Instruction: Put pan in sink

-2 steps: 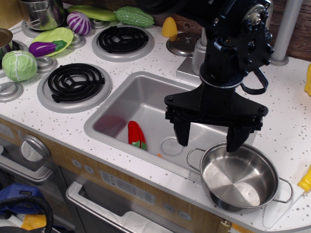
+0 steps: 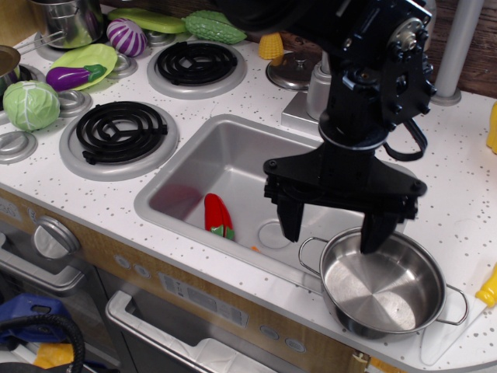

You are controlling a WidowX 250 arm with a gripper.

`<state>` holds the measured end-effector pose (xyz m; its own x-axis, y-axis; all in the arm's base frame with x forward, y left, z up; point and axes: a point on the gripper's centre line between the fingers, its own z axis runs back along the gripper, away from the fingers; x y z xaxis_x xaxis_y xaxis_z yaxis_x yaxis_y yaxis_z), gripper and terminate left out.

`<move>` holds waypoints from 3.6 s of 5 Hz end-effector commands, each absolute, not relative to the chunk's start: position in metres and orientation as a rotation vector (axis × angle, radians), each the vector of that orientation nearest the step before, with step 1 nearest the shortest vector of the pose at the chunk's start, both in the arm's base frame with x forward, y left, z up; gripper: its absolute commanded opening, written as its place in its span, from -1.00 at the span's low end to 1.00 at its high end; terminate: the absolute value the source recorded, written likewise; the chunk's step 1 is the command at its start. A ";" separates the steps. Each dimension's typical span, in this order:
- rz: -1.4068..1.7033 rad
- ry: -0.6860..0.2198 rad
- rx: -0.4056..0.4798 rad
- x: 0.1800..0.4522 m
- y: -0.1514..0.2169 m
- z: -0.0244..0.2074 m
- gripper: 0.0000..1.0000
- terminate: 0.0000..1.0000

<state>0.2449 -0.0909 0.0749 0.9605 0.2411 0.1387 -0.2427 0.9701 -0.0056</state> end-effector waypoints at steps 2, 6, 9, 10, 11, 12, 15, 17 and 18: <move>-0.190 -0.171 0.058 0.275 -0.091 0.078 1.00 -1.00; -0.355 -0.244 0.019 0.303 -0.102 0.035 1.00 -1.00; -0.365 -0.247 -0.021 0.304 -0.101 0.023 -1.00 -1.00; -0.362 -0.245 -0.022 0.304 -0.099 0.023 -1.00 -1.00; -0.394 -0.223 0.006 0.308 -0.077 0.033 -1.00 -1.00; -0.462 -0.195 0.047 0.314 -0.038 0.048 -1.00 -1.00; -0.546 -0.330 0.134 0.360 0.028 0.018 -1.00 -1.00; -0.518 -0.463 0.149 0.365 0.020 -0.019 1.00 -1.00; -0.502 -0.482 0.155 0.361 0.018 -0.023 1.00 -1.00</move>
<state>0.3576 0.0208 -0.0311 0.7886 -0.4779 0.3869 0.4144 0.8780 0.2396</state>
